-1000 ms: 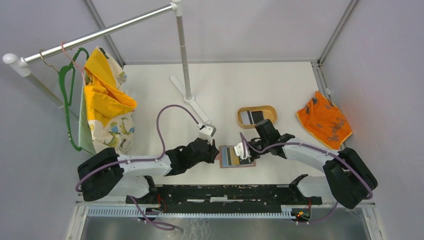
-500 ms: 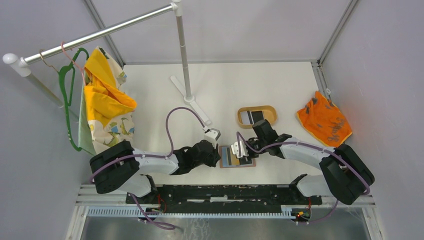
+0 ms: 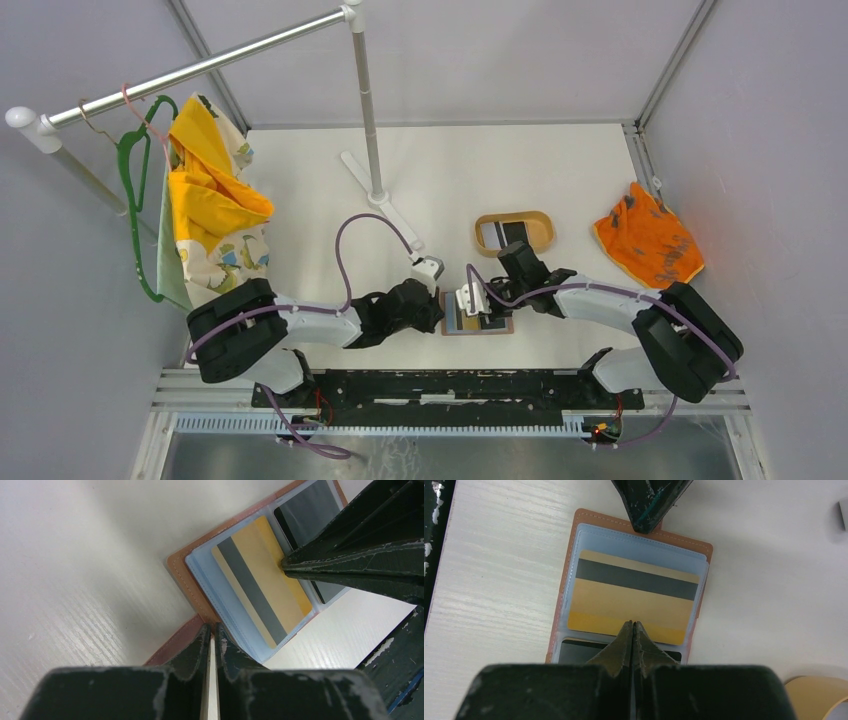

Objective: Put the credit cards into the card holder
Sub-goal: Insert the credit card into the card holder.

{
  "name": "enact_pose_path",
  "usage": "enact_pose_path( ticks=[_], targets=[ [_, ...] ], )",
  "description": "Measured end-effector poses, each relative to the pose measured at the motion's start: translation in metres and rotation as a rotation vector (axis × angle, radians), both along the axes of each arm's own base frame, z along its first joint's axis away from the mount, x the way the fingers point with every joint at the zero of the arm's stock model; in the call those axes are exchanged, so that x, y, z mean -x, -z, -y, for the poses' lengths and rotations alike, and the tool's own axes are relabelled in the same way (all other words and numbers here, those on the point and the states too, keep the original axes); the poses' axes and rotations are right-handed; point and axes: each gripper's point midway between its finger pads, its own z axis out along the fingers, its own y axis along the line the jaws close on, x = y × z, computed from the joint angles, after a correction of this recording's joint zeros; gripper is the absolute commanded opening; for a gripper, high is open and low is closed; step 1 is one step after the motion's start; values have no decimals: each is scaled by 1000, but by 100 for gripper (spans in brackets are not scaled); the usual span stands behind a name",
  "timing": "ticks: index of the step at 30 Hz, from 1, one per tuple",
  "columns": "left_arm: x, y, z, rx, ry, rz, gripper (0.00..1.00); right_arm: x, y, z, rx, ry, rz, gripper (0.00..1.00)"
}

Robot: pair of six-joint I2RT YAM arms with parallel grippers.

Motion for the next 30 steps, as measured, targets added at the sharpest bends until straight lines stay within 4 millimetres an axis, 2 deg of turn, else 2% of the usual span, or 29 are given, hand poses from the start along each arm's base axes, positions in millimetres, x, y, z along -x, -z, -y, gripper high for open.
enact_pose_path(
  ticks=[9, 15, 20, 30],
  targets=[
    [-1, 0, 4, 10, 4, 3, 12, -3, -2, -3, -5, 23, -15, 5],
    [-1, 0, 4, 10, 3, 3, 12, -3, -9, -1, 24, -35, 15, 7],
    [-2, 0, 5, 9, 3, 2, 12, 5, -1, 7, 75, -67, -3, 6],
    [-1, 0, 6, 11, 10, -2, 10, 1, 1, 14, 125, -85, 25, 7]
  ],
)
